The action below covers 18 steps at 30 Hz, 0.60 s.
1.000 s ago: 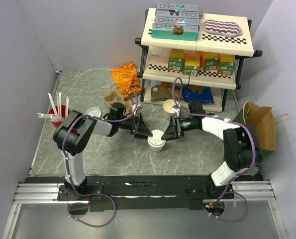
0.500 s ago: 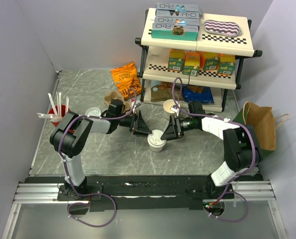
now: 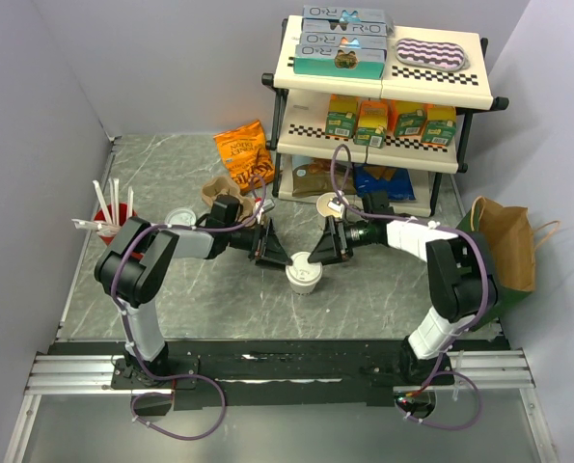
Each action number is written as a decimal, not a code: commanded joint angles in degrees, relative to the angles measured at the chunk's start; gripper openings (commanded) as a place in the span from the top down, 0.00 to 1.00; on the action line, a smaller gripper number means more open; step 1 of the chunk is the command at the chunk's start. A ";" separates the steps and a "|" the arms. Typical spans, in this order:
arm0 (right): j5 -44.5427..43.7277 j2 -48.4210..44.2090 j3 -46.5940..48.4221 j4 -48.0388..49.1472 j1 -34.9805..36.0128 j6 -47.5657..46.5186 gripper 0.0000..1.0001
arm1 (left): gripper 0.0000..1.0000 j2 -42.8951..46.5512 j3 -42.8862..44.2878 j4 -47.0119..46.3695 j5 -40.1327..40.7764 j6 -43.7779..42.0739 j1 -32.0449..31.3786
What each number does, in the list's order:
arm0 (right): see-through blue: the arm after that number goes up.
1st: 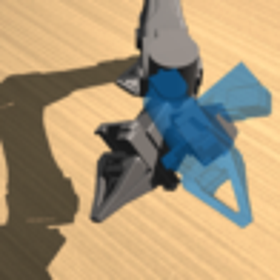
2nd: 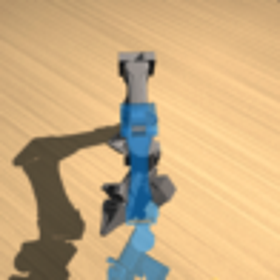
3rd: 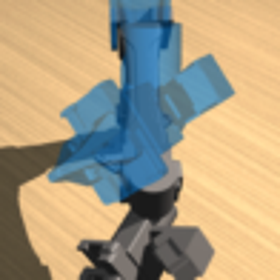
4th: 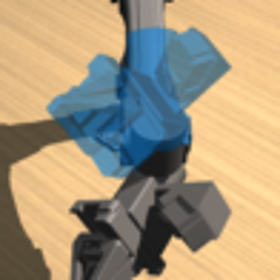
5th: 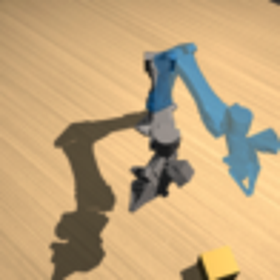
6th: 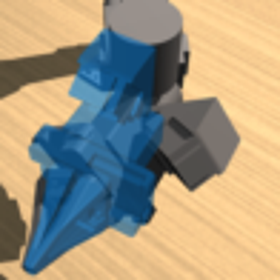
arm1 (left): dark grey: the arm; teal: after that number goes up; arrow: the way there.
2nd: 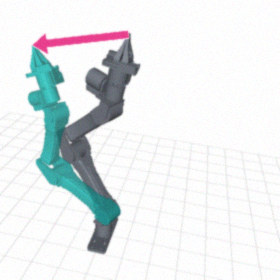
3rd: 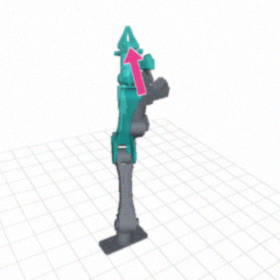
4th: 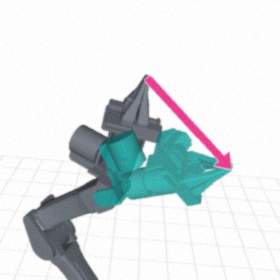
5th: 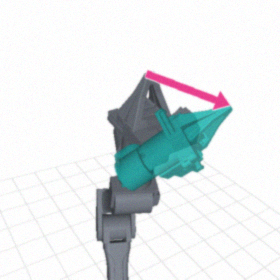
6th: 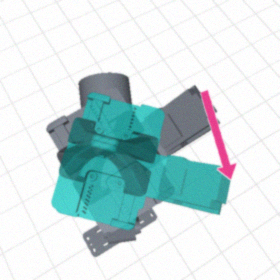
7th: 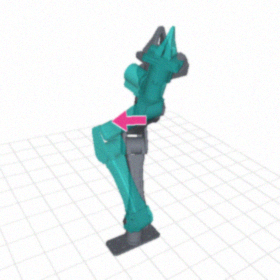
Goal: Pack the takeout coffee
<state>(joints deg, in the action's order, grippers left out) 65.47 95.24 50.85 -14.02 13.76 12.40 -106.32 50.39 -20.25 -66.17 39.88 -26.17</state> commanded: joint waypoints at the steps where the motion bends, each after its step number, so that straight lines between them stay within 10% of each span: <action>1: -1.04 1.44 2.67 1.10 1.18 0.60 0.27 | 0.08 2.09 0.41 -1.72 -1.68 -0.07 -0.02; 18: -14.76 2.05 7.42 -8.91 4.87 -4.23 0.35 | 0.10 -0.11 -2.49 -11.04 -2.47 8.55 1.12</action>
<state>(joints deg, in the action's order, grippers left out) 58.89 97.38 57.08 -20.10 16.86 11.49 -106.32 47.57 -28.49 -67.13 47.75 -25.04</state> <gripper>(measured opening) 0.659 0.907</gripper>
